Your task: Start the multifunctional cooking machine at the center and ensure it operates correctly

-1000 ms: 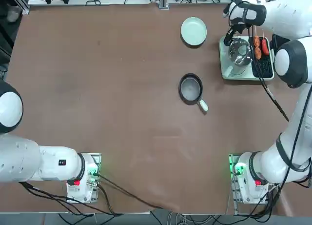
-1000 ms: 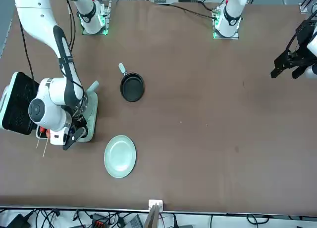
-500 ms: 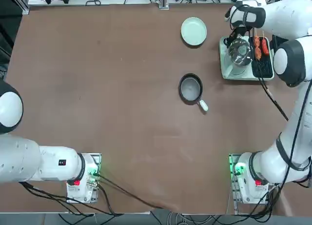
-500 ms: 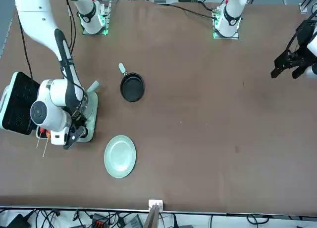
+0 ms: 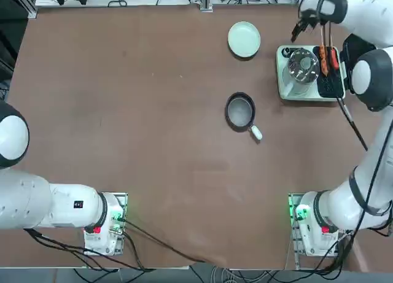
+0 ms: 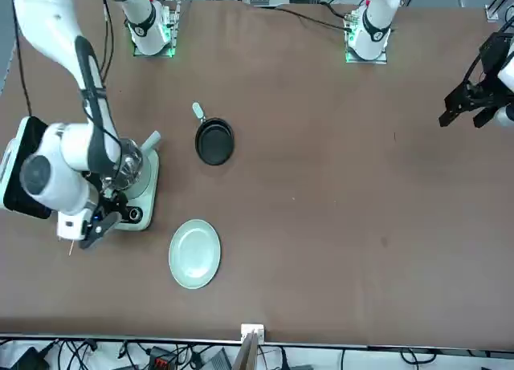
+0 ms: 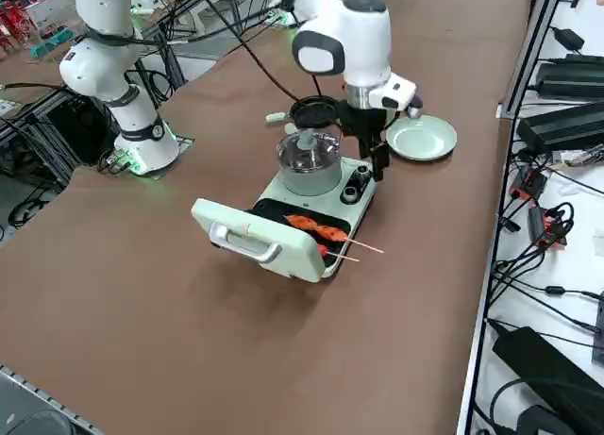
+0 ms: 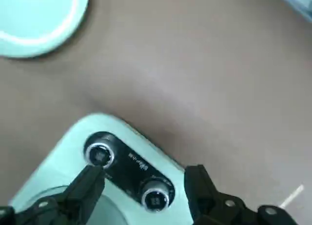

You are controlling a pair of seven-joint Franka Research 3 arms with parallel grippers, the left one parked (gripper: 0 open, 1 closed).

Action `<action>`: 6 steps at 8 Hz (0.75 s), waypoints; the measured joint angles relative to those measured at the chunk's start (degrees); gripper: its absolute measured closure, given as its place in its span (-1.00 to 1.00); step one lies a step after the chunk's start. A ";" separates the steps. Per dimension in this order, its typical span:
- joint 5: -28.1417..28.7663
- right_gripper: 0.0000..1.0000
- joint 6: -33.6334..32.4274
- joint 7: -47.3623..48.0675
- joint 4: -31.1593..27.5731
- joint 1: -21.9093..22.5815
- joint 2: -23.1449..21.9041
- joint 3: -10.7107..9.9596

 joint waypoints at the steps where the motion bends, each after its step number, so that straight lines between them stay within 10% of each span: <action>1: 1.61 -1.00 -3.66 1.79 1.15 -0.25 -1.47 -0.68; 6: 1.97 -1.00 -14.13 26.08 4.05 -0.60 -10.47 -1.01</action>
